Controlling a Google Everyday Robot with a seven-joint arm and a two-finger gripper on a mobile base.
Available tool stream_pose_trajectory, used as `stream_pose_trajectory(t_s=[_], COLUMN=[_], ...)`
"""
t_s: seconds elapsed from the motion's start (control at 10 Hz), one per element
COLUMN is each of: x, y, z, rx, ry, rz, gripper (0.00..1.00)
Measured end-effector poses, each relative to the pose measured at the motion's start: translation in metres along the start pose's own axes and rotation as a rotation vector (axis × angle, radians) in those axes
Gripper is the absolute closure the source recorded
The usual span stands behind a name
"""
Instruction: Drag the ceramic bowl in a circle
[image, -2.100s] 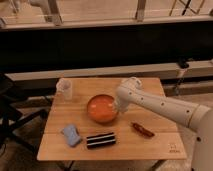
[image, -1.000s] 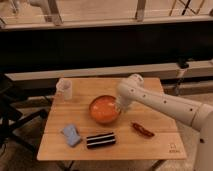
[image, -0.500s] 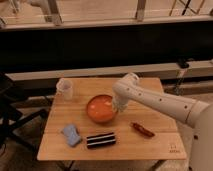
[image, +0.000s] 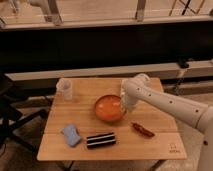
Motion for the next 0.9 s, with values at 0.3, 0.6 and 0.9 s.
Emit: stream_pose_trajectory(t_s=[0.3, 0.6, 0.9], x=[-0.012, -0.018, -0.015], y=[-0.009, -0.039, -0.025], z=[0.001, -0.001, -0.004], rx=[0.000, -0.003, -0.007], ry=[-0.006, -0.007, -0.010], rz=[0.025, -0.015, 0.018], gripper=[0.99, 0.99, 0.99])
